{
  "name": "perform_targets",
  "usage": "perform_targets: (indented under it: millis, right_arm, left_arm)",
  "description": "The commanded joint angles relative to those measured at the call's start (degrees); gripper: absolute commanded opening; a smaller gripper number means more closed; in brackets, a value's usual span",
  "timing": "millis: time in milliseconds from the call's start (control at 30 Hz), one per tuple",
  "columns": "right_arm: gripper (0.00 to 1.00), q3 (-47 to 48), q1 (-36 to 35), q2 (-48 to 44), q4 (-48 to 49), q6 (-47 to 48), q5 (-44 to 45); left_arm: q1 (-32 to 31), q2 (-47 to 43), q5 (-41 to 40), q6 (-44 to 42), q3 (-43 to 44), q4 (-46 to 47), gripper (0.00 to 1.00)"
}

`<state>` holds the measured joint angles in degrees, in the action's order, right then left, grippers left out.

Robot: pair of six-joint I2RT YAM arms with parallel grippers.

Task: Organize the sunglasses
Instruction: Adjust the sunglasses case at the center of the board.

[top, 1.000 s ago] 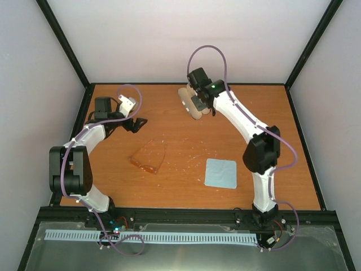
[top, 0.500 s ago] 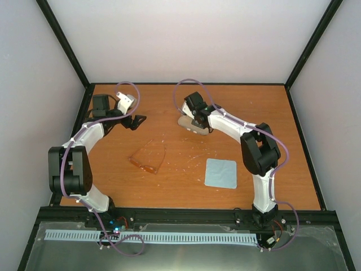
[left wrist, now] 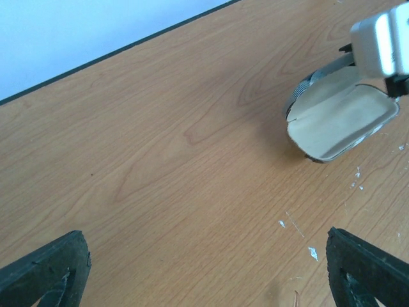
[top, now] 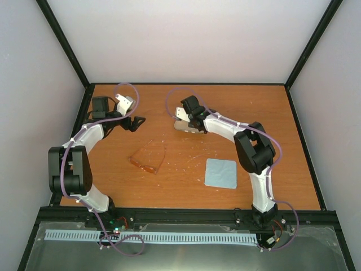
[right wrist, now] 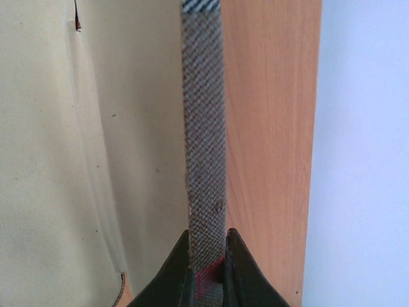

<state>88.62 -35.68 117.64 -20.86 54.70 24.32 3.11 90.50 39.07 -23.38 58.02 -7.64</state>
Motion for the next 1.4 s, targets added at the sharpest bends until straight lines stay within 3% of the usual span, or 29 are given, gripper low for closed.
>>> perform_targets:
  millis: [0, 233, 467, 1000, 1167, 1267, 1367]
  right_arm:
    - [0.03, -1.7, -1.1, 3.2, 7.6, 4.6, 4.3]
    - [0.03, -1.6, -2.0, 5.3, 8.5, 3.3, 5.8]
    - [0.29, -1.4, -2.9, 4.5, 7.1, 0.4, 6.2]
    - [0.44, -0.3, -4.4, -1.7, 9.6, -5.1, 12.6]
    - [0.49, -1.0, -4.1, -7.7, 6.3, -18.6, 13.6]
    - [0.52, -3.3, -3.0, -13.8, 2.8, -33.5, 8.3]
    - [0.49, -6.5, 0.1, -20.5, -1.9, -55.2, 6.9]
  left_arm:
    - [0.3, -1.5, -0.3, 0.9, -0.6, 0.7, 0.99]
    - [0.3, -1.5, -0.6, 0.8, -0.8, 1.0, 0.99]
    - [0.3, -1.6, -0.7, 0.7, -1.1, 1.1, 0.99]
    - [0.3, -2.3, 1.0, 0.7, -1.2, 2.4, 1.0]
    - [-0.8, -1.6, 5.8, 1.6, 1.0, 1.6, 0.98]
    - [-3.8, -0.9, 5.3, -0.2, 2.4, -0.1, 0.98]
    - [-6.8, -0.4, 5.7, -1.1, 3.5, -1.1, 0.98]
